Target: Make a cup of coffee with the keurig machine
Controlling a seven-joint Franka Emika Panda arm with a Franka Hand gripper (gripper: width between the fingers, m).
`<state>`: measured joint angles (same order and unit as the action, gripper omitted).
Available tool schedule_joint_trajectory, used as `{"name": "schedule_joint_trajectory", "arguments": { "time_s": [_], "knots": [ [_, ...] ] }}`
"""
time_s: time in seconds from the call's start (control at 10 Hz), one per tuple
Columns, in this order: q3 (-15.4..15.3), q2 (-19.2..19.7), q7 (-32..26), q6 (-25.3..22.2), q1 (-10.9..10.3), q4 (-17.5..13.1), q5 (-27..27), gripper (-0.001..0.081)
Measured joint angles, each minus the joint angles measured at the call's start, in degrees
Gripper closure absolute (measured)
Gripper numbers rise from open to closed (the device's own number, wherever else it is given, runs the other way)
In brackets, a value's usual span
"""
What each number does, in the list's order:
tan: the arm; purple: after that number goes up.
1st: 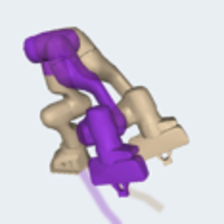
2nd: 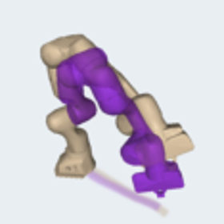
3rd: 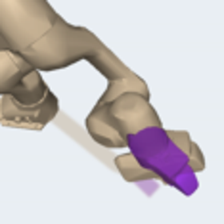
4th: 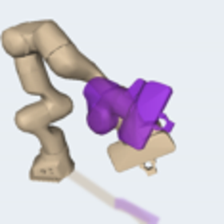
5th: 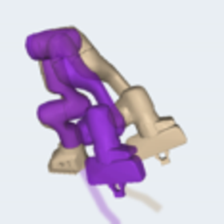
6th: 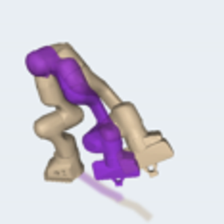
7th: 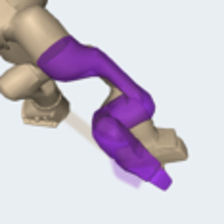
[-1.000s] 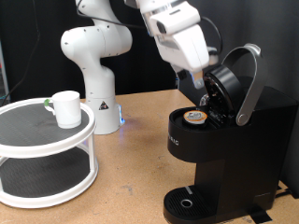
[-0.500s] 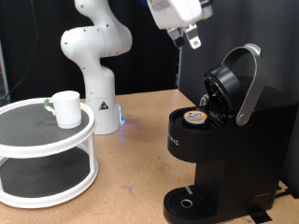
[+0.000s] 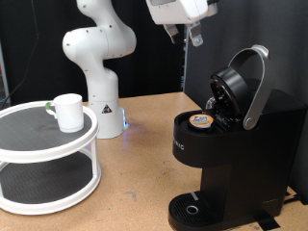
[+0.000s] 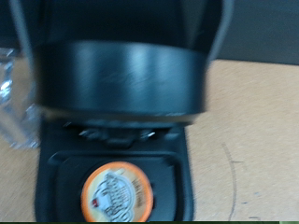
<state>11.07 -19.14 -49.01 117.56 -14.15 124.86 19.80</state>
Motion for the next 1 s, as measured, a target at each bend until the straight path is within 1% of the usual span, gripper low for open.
{"name": "schedule_joint_trajectory", "arguments": {
  "time_s": [0.2, 0.4, 0.7, 1.0],
  "knots": [
    [-0.6, 1.6, -0.6, -6.4, -0.1, -2.5, -4.9, 0.0001],
    [-0.7, 4.4, -1.2, -11.3, -0.1, -6.0, -6.1, 0.0001],
    [-1.2, 4.3, -0.7, -8.8, -0.1, -5.2, -4.4, 0.0001],
    [-2.5, 4.3, -0.1, -7.7, -1.1, -5.4, 1.7, 0.0001]
  ]
}}
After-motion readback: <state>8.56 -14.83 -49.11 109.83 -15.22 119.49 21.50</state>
